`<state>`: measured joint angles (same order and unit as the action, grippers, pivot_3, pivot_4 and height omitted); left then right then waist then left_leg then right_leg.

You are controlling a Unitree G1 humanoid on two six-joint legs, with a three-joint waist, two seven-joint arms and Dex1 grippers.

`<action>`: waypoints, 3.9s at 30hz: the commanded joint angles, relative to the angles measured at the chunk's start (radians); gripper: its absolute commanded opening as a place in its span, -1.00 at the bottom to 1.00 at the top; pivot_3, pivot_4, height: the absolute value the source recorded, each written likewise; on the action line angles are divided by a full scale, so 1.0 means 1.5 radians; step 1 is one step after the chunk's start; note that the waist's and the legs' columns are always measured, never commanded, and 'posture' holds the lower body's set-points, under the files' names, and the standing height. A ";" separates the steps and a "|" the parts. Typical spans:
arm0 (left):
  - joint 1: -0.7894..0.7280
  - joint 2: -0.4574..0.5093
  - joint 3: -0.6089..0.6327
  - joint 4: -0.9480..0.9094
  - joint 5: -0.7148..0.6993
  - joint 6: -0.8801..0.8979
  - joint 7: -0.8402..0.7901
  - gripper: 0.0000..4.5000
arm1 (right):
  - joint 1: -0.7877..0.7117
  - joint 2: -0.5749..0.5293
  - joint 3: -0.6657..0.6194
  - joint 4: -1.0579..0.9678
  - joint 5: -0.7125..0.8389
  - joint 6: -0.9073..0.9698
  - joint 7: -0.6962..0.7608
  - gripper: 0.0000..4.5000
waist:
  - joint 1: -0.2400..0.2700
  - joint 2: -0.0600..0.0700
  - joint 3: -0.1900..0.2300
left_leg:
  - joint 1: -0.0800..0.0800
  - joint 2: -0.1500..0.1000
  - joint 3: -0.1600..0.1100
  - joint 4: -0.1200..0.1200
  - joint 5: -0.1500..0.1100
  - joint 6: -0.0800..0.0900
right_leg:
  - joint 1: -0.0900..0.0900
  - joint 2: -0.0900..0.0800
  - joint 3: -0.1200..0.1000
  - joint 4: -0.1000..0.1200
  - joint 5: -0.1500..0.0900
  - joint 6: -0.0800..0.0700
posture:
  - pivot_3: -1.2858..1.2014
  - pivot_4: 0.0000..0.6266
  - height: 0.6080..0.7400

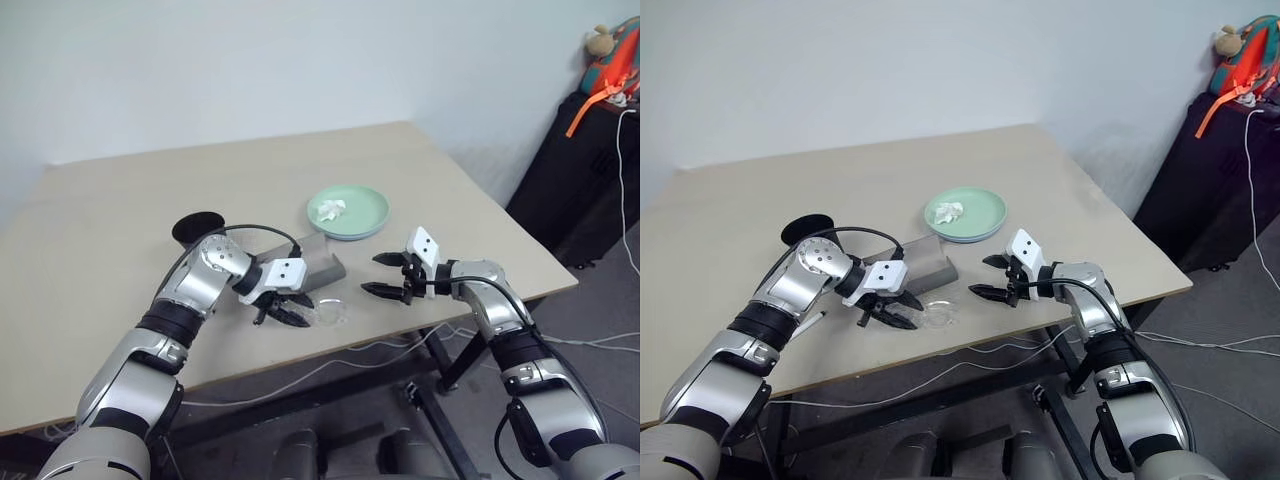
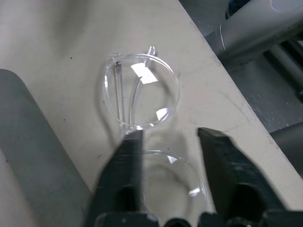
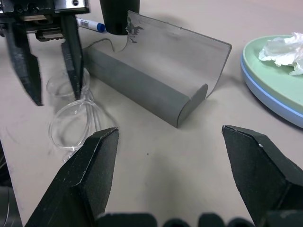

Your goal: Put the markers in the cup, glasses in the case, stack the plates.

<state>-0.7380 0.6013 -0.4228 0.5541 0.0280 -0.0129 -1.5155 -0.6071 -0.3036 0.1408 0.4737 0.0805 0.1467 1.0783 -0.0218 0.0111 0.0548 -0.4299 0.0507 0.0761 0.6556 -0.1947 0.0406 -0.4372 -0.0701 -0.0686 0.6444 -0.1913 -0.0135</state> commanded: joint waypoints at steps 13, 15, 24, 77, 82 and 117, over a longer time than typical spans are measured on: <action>-0.057 -0.010 0.042 -0.030 -0.026 0.053 -0.012 -0.16 | -0.013 0.005 -0.003 -0.007 0.014 -0.017 -0.017 0.68 | 0.000 0.000 0.000 | 0.000 0.000 -0.001 0.002 0.000 0.000 | 0.001 0.000 0.000 0.000 0.000 0.000 | 0.03 -1.00 1.00; -0.058 -0.011 0.038 -0.027 -0.020 0.052 -0.012 -0.16 | -0.012 0.005 -0.003 -0.007 0.014 -0.018 -0.021 0.68 | 0.000 0.000 0.000 | 0.000 0.000 -0.001 0.002 0.000 0.000 | 0.001 0.000 0.000 0.000 0.000 0.000 | 0.03 -1.00 1.00; -0.059 -0.017 0.004 0.017 0.033 -0.007 -0.007 -0.16 | -0.011 0.005 -0.003 -0.006 0.015 -0.020 -0.029 0.68 | 0.000 0.000 0.000 | 0.000 0.000 -0.001 0.002 0.000 0.000 | 0.001 0.000 0.000 0.000 0.000 0.000 | 0.03 -1.00 1.00; -0.168 -0.008 0.071 0.054 0.027 0.029 0.043 -0.98 | -0.097 -0.020 -0.044 0.159 0.013 -0.105 -0.069 0.68 | -0.001 -0.001 0.000 | 0.000 -0.001 -0.002 0.003 0.001 0.002 | 0.002 0.001 0.000 0.001 0.000 0.000 | 0.03 -1.00 1.00; -0.207 -0.017 0.055 0.158 0.089 -0.039 0.141 -0.98 | -0.086 -0.016 -0.041 0.152 0.013 -0.111 -0.065 0.68 | -0.001 -0.001 0.000 | 0.000 -0.001 -0.002 0.003 0.001 0.002 | 0.002 0.001 0.000 0.001 0.000 0.001 | 0.03 -1.00 1.00; -0.185 -0.081 0.039 0.246 0.174 -0.012 0.196 -0.74 | -0.053 0.008 -0.032 0.108 0.011 -0.098 -0.069 0.68 | -0.001 -0.001 0.000 | 0.000 -0.001 -0.002 0.003 0.000 0.001 | 0.002 0.001 0.000 0.001 0.001 0.002 | 0.03 -1.00 1.00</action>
<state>-1.0118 0.4731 -0.3824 0.9693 0.3088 -0.0420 -1.2106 -0.6840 -0.2907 0.1014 0.6793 0.0800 0.0036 0.9760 -0.0228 0.0096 0.0555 -0.4304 0.0498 0.0733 0.6600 -0.1945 0.0417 -0.4343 -0.0692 -0.0687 0.6457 -0.1898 -0.0108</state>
